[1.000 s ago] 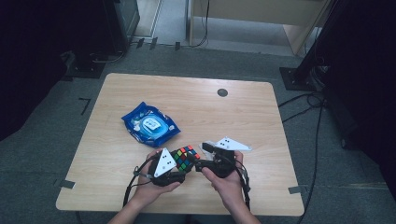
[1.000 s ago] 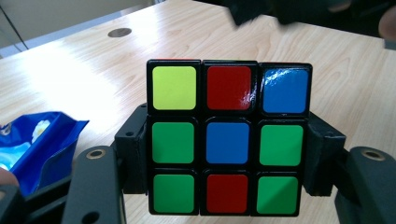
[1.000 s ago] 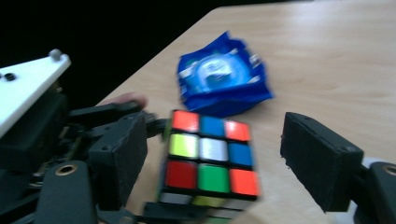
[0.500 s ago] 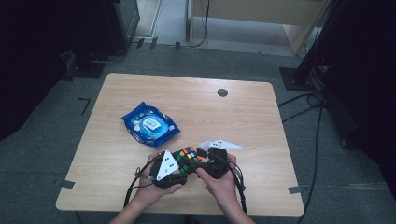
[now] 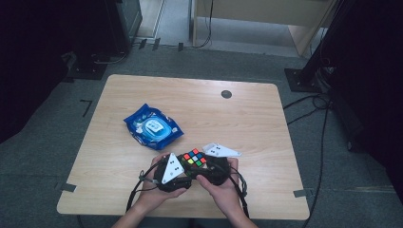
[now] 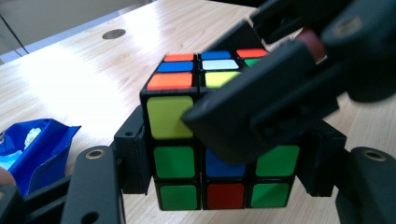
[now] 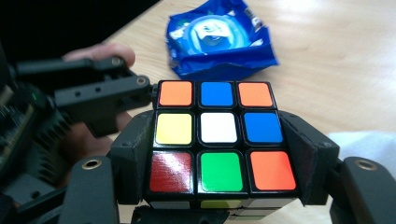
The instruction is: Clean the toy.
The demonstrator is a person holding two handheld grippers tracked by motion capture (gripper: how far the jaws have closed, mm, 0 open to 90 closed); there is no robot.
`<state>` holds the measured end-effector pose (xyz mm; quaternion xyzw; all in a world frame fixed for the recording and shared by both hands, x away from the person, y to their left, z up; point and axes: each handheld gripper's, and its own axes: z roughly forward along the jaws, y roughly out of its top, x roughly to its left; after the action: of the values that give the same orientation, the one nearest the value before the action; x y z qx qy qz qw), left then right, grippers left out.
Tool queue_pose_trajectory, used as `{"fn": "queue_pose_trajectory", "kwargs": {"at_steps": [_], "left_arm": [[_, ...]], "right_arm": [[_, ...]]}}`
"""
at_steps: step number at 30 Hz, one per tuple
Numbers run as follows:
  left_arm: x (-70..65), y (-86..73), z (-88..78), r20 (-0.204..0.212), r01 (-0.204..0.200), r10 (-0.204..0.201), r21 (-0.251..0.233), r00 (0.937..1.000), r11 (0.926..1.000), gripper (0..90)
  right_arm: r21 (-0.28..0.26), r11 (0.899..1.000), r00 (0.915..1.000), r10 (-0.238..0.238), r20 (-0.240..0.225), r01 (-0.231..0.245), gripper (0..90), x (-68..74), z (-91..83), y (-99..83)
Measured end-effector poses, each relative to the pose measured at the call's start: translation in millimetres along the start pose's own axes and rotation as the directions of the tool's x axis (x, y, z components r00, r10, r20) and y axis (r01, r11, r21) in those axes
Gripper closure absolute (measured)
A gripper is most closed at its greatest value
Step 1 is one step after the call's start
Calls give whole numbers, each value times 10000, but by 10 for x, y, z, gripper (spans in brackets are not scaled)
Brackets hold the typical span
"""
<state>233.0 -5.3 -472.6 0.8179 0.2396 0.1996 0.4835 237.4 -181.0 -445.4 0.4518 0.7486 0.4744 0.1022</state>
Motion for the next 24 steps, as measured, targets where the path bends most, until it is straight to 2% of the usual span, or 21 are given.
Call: {"fn": "queue_pose_trajectory", "kwargs": {"at_steps": [2,4,6,8,10,13,15,17,19,20,22,24], "left_arm": [[-3,2,-3,-85,-44,44,13,10000,10000,336],[12,7,-19,-145,-55,54,-84,9999,9999,338],[75,12,-43,81,348,-346,-203,9994,9992,341],[169,-2,-58,19,770,-770,-193,9970,9968,341],[282,-25,-81,-47,1267,-1268,-191,9919,9918,341],[436,-35,-140,-200,1891,-1897,-283,9816,9815,341],[514,-33,-186,-312,2191,-2208,-498,9748,9744,341],[581,-29,-225,-450,2415,-2445,-636,9686,9683,341],[621,-30,-249,-468,2708,-2747,-753,9604,9597,341],[625,-30,-252,-447,2780,-2818,-753,9584,9576,341],[596,-22,-240,-389,2736,-2767,-703,9602,9593,341],[537,-6,-213,-292,2635,-2657,-624,9636,9626,341]], "right_arm": [[7,9979,9968,-655,451,655,343,65,7,-6],[-88,9964,9956,-843,402,848,339,70,12,-3],[-283,9979,9981,-593,-187,588,317,16,-10,20],[-725,9973,9972,-189,-726,136,263,-55,-76,54],[-1143,9933,9953,85,-968,-196,259,-128,-151,79],[-1603,9865,9953,169,-957,-322,277,-238,-196,53],[-1634,9841,9918,502,-1176,-692,301,-323,-167,5],[-1616,9833,9871,599,-1487,-840,338,-395,-85,-71],[-1277,9901,9889,403,-1427,-588,335,-408,42,-173],[-1075,9936,9891,199,-1456,-358,313,-393,111,-222],[-802,9967,9904,-267,-1357,159,257,-319,227,-284],[-895,9949,9893,-582,-1339,464,190,-230,297,-296]]}}
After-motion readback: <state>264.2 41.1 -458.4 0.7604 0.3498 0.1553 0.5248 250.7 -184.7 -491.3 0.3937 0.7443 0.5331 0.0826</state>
